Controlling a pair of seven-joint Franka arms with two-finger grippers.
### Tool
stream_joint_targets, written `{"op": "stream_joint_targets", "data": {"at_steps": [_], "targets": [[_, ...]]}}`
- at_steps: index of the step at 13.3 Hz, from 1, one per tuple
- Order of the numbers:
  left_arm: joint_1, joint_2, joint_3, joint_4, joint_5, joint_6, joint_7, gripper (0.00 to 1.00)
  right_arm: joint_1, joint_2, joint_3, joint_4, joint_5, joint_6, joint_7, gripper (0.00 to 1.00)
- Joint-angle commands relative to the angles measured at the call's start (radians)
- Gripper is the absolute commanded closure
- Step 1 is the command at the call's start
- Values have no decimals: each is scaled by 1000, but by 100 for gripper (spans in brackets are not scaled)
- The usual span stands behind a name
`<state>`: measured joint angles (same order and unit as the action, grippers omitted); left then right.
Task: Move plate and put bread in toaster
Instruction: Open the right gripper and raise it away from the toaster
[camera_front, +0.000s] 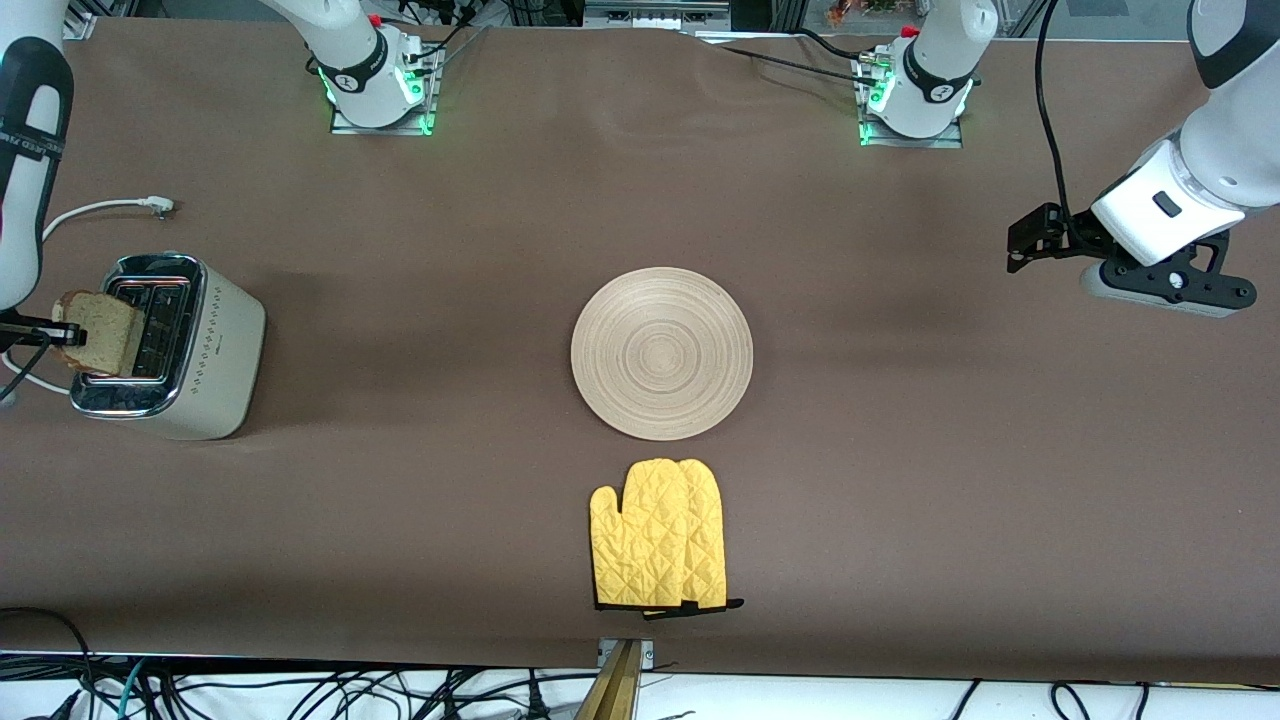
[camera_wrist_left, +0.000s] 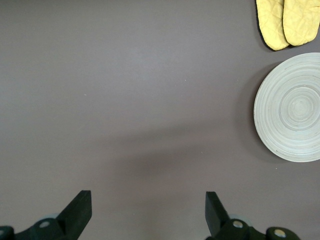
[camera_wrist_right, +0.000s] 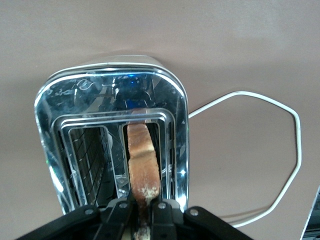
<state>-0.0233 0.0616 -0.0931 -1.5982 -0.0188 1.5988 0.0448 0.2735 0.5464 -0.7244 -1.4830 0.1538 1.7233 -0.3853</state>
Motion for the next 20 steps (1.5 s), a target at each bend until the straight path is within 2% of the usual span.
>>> {"op": "stream_joint_targets", "data": {"at_steps": [1,2,3,4,5,10,12,16,18,20], "targets": [[0,0,4,4,-24,1,-5,0,-5,21,-3,4,33,24,6,83],[0,0,4,4,-24,1,-5,0,-7,23,-3,4,39,30,6,80],[0,0,4,4,-24,1,-5,0,-7,27,-3,4,40,29,8,56],[0,0,4,4,-24,1,-5,0,-7,27,-3,4,40,30,9,12],[0,0,4,4,-24,1,-5,0,-7,27,-3,4,41,30,9,0],[0,0,4,4,-24,1,-5,0,-4,4,-6,18,70,24,-6,0],[0,0,4,4,-24,1,-5,0,18,-22,0,59,78,1,-6,0],[0,0,4,4,-24,1,-5,0,134,-23,-3,139,151,-102,0,0],[0,0,4,4,-23,1,-5,0,173,-23,-1,151,220,-105,0,0],[0,0,4,4,-24,1,-5,0,234,-23,-6,151,217,-105,6,0]]}}
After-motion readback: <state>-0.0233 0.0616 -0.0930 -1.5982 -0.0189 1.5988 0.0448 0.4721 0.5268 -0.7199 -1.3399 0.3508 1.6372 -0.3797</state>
